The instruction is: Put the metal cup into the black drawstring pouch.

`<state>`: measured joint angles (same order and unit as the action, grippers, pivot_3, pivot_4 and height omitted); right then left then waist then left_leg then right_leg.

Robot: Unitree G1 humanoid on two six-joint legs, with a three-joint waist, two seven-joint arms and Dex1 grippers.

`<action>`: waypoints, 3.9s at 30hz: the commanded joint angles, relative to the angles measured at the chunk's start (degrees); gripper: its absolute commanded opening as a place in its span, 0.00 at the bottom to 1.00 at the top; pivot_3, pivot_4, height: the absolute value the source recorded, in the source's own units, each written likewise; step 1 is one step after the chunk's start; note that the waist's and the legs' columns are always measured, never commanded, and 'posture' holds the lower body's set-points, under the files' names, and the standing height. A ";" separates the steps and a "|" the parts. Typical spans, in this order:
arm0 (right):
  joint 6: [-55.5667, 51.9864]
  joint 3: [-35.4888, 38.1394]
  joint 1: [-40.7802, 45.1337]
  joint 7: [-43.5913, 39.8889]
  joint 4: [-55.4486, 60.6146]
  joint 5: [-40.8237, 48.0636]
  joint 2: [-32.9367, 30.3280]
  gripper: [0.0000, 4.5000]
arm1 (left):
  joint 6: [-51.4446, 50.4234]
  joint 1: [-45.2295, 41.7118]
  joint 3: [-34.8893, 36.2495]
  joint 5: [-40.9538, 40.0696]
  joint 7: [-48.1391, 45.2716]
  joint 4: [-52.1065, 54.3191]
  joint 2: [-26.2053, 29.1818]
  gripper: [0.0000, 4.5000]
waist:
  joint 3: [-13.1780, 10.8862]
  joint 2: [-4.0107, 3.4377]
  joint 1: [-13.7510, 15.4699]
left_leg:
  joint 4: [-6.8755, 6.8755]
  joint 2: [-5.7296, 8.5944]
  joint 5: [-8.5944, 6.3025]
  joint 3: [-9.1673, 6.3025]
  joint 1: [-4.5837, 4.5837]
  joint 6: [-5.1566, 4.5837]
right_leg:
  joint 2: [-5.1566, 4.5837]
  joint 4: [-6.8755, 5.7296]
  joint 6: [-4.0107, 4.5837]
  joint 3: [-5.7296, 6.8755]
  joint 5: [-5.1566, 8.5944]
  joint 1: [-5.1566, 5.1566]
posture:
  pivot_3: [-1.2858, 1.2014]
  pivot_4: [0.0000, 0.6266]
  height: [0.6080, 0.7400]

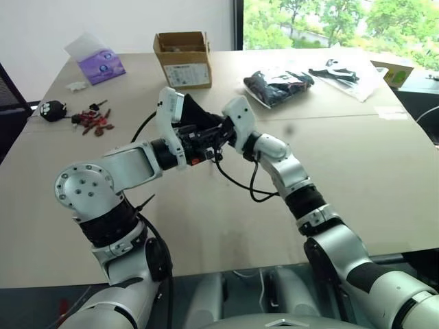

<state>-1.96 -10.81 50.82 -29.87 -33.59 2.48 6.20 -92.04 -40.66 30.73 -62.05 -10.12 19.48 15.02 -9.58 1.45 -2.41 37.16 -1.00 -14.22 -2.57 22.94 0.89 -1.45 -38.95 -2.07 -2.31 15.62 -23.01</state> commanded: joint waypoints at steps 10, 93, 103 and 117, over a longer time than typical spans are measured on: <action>-14.62 -5.09 -4.16 -8.76 18.37 -0.07 -6.93 0.99 | 14.72 6.11 -1.22 -1.32 -6.92 -3.20 1.56 0.00 | -0.01 -0.01 0.01 | -0.01 0.00 0.01 -0.01 0.01 0.01 | 0.00 0.03 0.00 0.00 0.00 -0.02 | 0.52 0.24 1.00; -37.38 -4.36 -28.79 -7.24 46.07 18.20 -21.87 0.98 | 38.98 3.29 -20.37 14.66 -28.98 -15.51 15.90 0.00 | -0.25 -0.06 -0.03 | 0.14 0.30 -0.11 -0.25 0.27 -0.26 | 0.10 0.02 -0.02 0.23 0.03 -0.10 | 0.52 0.24 1.00; -19.92 -8.32 -24.73 -9.04 23.65 10.38 -13.71 0.81 | 38.08 4.46 -18.10 14.37 -27.80 -13.72 17.34 0.00 | -0.24 -0.06 -0.01 | 0.14 0.26 0.01 -0.21 0.13 -0.04 | 0.14 -0.04 -0.02 0.17 0.02 -0.06 | 0.52 0.24 1.00; -20.94 -1.82 -23.83 -10.61 40.67 12.56 -20.91 0.00 | 35.75 11.63 -10.36 7.66 -19.80 -7.82 13.75 0.00 | -0.25 -0.07 0.27 | 0.14 0.22 0.00 -0.23 0.09 -0.05 | 0.00 -0.01 -0.02 0.17 0.02 0.03 | 0.52 0.24 1.00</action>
<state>-21.55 -14.11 25.70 -39.11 0.89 12.50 -14.15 -56.48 -29.00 17.74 -52.04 -31.15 8.76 29.08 -9.84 1.39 -2.14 37.30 -0.81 -14.22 -2.81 23.03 0.84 -1.44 -38.96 -2.10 -2.12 15.64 -22.98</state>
